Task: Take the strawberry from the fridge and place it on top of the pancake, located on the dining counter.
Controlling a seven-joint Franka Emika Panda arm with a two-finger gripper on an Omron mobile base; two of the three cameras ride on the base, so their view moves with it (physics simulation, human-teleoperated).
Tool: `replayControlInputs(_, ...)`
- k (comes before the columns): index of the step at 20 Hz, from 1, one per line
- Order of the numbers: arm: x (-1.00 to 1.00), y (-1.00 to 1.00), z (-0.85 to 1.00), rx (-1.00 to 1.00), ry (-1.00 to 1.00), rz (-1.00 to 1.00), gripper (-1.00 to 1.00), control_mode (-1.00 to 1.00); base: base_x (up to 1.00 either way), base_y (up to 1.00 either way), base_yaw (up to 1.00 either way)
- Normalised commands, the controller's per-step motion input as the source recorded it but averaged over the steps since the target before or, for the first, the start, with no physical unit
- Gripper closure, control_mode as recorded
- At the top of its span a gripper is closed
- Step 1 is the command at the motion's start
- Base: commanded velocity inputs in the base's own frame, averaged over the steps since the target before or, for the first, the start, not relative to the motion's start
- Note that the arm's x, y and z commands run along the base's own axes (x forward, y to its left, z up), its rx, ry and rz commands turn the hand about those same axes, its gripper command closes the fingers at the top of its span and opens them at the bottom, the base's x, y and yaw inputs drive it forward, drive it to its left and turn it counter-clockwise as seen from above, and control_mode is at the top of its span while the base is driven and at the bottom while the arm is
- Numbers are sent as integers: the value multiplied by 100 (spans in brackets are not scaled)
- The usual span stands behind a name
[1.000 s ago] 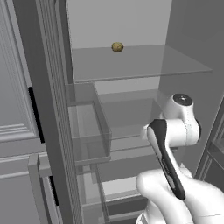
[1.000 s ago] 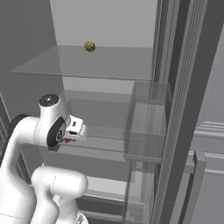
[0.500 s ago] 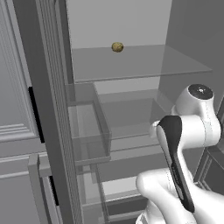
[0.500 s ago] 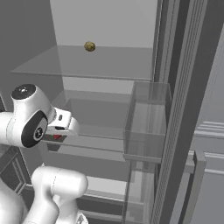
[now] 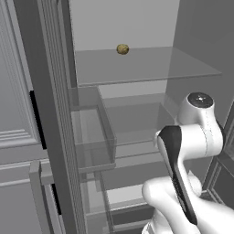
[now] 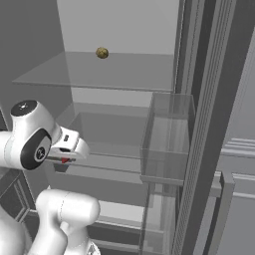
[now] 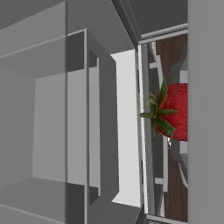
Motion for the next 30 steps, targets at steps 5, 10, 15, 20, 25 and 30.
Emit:
replayControlInputs(5,-5,0,0,0,0,0,100,-100,0,0,0)
replayControlInputs(10,-9,0,0,0,0,0,100,100,-74,-1,0)
replayControlInputs(15,0,0,0,0,0,0,100,100,-100,0,0)
replayControlInputs(20,0,0,0,0,0,0,100,100,-100,0,1)
replayControlInputs(25,0,0,0,0,0,0,100,100,-100,-1,6)
replayControlInputs(30,0,0,0,0,0,0,100,100,-100,2,26)
